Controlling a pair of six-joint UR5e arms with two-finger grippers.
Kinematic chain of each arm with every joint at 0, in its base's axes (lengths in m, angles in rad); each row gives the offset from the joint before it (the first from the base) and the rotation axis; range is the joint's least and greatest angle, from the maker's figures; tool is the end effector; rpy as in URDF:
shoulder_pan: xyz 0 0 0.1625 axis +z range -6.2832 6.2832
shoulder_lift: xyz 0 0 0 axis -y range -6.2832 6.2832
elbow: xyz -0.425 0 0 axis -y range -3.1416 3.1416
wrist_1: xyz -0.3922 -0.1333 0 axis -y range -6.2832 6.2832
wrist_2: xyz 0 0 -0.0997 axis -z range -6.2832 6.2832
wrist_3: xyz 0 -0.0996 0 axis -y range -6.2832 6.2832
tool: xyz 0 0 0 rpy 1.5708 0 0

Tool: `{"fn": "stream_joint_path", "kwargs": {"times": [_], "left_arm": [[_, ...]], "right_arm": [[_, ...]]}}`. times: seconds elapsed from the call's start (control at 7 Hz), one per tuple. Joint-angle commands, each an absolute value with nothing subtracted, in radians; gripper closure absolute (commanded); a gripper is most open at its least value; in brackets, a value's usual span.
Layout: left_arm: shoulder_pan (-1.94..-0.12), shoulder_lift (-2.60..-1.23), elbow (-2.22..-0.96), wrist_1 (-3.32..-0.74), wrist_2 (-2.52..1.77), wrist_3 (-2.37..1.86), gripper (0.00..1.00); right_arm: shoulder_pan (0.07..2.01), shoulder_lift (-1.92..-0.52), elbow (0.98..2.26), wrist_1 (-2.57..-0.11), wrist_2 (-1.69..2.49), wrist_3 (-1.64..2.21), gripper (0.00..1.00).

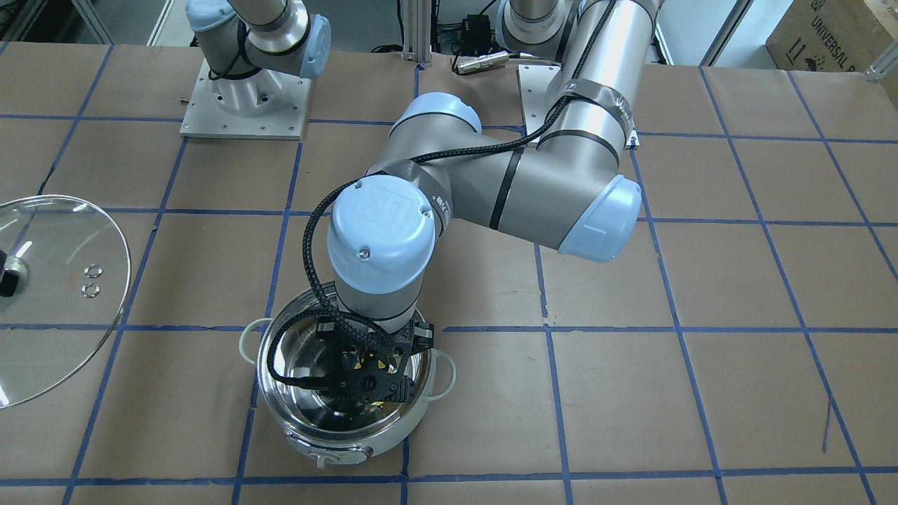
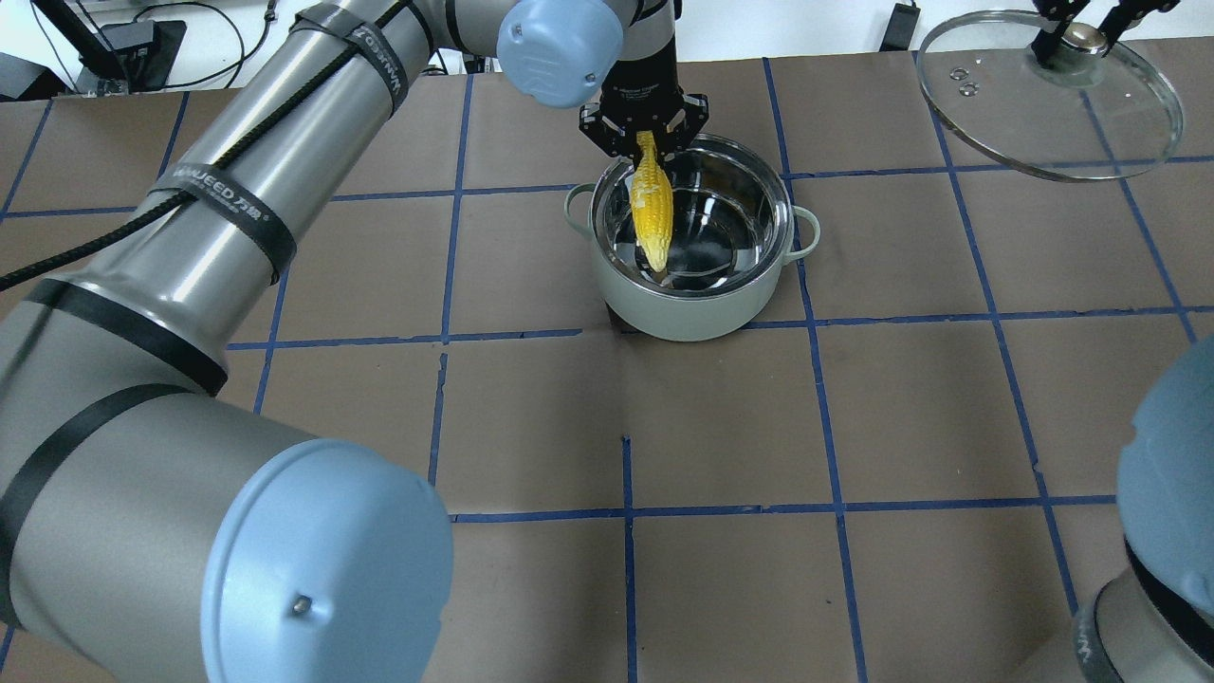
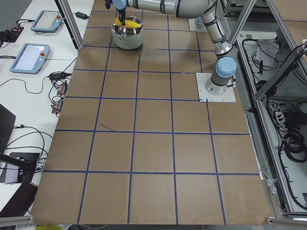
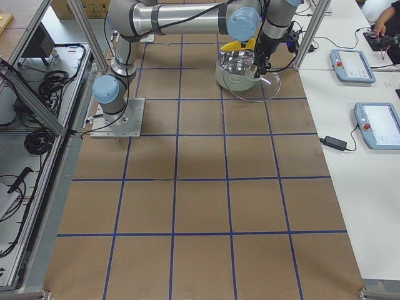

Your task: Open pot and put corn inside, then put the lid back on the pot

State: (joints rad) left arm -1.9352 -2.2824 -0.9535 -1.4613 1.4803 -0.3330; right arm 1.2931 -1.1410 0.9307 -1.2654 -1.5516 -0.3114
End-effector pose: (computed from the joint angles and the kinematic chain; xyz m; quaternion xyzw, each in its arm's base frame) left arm -0.4071 -0.6680 0.3498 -0.0160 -0.9988 -0.0083 0.0451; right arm -0.0483 -0.6626 0.5221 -0.0164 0.9987 0.0427 0.0230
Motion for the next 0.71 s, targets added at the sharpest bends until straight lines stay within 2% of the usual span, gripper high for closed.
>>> {"fn": "stream_joint_path", "kwargs": {"times": [0.0,0.14,0.57], "left_arm": [[-1.940,-2.321,-0.950,-1.424,1.485,-0.341,0.49],[-1.945,-2.325,-0.962,-1.425,1.492,-0.341,0.01],[-1.922,-2.294,-0.960,-1.446,1.486,-0.321,0.00]], "right_arm": [[1.293,-1.146,0.928,-1.266,-1.551,-0.314,0.92],[1.293,-1.147,0.928,-1.266,-1.551,-0.316,0.92],[1.293,-1.138,0.930,-1.267,-1.554,-0.319,0.91]]}}
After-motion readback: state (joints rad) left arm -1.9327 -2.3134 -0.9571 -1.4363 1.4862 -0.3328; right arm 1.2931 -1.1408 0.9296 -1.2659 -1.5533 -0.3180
